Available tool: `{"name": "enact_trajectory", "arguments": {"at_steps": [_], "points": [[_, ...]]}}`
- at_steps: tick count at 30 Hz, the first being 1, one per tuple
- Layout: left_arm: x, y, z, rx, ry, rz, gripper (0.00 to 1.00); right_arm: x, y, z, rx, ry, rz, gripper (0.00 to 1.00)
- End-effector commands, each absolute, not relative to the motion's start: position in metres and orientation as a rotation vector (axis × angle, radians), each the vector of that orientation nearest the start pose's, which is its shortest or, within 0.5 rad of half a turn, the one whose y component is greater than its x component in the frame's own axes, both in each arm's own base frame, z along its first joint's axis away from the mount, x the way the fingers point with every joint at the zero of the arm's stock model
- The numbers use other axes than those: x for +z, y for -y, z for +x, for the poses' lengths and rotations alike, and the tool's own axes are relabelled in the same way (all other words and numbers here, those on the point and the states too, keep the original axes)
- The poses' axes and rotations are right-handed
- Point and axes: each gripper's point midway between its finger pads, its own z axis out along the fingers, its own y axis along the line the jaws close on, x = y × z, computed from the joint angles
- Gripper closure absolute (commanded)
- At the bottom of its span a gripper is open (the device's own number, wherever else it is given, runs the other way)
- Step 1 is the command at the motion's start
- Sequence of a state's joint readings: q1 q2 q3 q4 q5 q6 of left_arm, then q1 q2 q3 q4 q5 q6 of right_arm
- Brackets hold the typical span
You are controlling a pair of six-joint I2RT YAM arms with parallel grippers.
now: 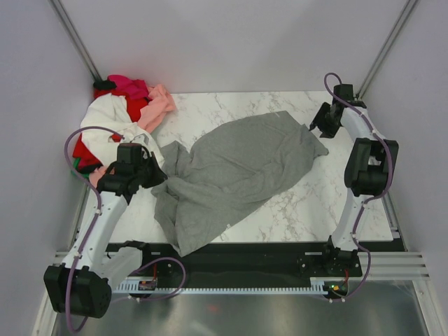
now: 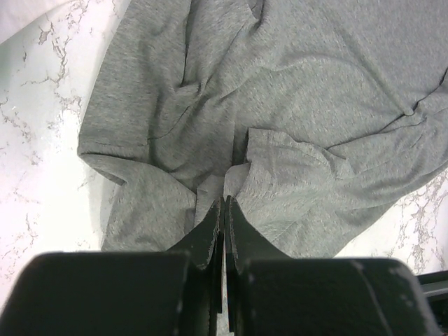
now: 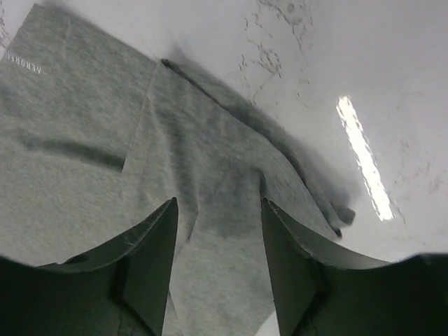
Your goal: Fold and stack the t-shirts
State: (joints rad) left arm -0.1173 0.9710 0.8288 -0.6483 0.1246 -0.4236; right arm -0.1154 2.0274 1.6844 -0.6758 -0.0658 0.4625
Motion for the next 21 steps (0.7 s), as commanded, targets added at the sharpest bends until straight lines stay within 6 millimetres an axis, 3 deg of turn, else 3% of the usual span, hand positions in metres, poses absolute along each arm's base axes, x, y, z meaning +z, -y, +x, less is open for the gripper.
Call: {"name": "enact_trajectory", "arguments": {"at_steps": [1, 2, 4, 8, 14, 21], "points": [[0.159, 0.067, 0.270, -0.380, -2.341, -0.259, 0.98, 0.095, 0.025, 0.522, 0.276, -2.440, 0.730, 0.43], [0.158, 0.066, 0.270, -0.377, -2.342, -0.258, 0.98, 0.082, 0.029, 0.524, 0.243, -2.458, 0.756, 0.44], [0.157, 0.066, 0.271, -0.376, -2.345, -0.262, 0.98, 0.080, 0.033, 0.531, 0.219, -2.450, 0.766, 0.45], [0.156, 0.066, 0.270, -0.377, -2.351, -0.261, 0.98, 0.053, 0.036, 0.539, 0.194, -2.482, 0.785, 0.49], [0.155, 0.067, 0.271, -0.380, -2.357, -0.259, 0.98, 0.041, 0.039, 0.552, 0.183, -2.483, 0.775, 0.53], [0.154, 0.066, 0.271, -0.374, -2.359, -0.262, 0.98, 0.025, 0.042, 0.536, 0.135, -2.524, 0.793, 0.64]]}}
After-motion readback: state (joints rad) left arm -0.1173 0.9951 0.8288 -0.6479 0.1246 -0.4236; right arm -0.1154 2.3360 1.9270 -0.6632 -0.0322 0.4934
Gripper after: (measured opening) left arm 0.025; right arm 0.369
